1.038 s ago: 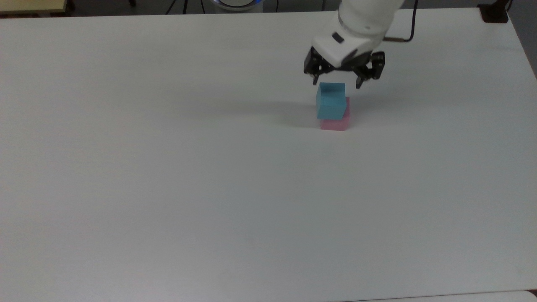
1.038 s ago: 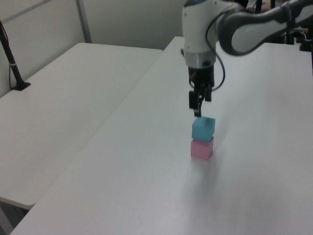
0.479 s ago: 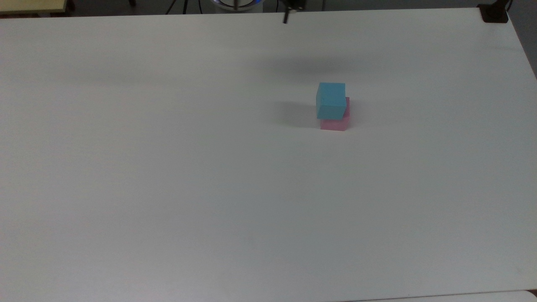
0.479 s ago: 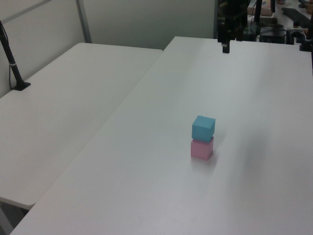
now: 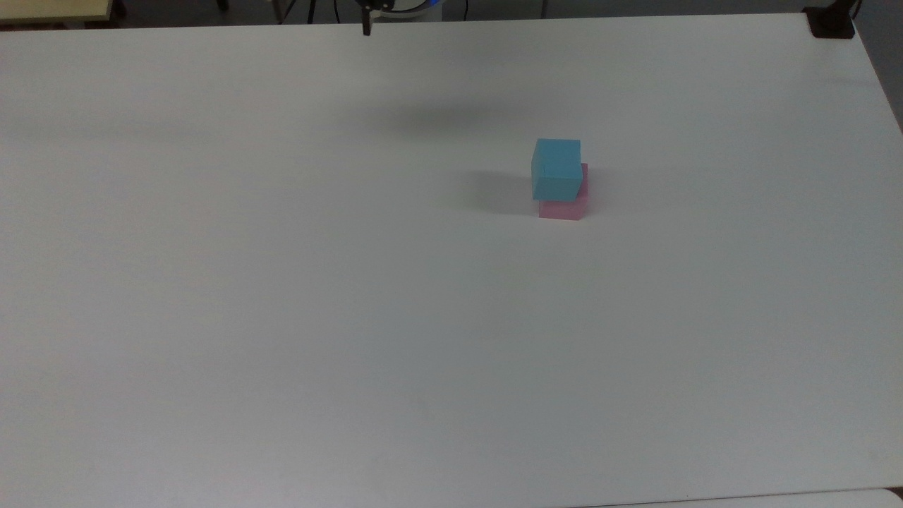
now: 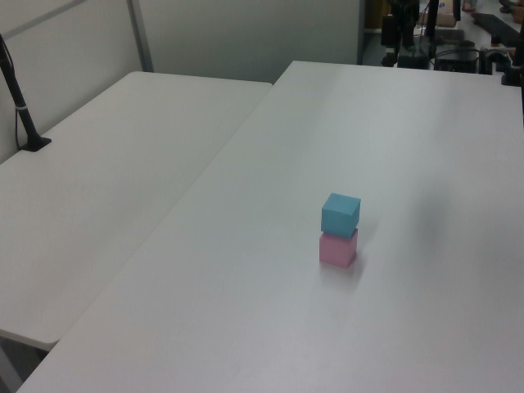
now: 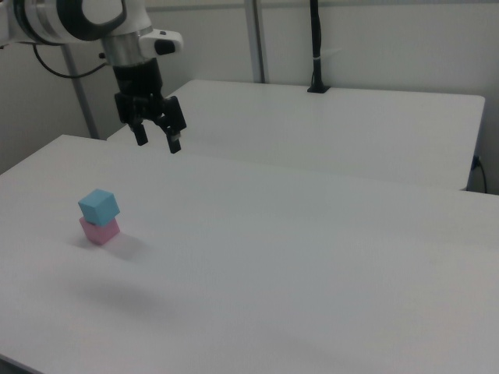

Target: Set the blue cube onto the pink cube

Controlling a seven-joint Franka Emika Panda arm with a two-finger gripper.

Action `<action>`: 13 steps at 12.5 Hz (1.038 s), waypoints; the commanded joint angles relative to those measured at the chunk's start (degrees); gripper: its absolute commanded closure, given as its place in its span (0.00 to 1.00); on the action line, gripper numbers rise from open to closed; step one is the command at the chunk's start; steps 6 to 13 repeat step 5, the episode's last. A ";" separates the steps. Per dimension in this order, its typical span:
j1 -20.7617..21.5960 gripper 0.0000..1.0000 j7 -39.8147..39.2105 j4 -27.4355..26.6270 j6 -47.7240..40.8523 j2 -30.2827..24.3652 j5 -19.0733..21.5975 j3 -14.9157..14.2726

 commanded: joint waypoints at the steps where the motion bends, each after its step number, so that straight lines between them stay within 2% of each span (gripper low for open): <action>1: 0.31 0.00 -3.92 -1.77 2.60 -1.75 0.07 -2.30; 3: 0.39 0.00 -4.01 -0.80 2.52 -1.75 0.33 -3.35; 13: 0.75 0.00 -4.18 -0.79 2.34 -1.67 0.51 -3.36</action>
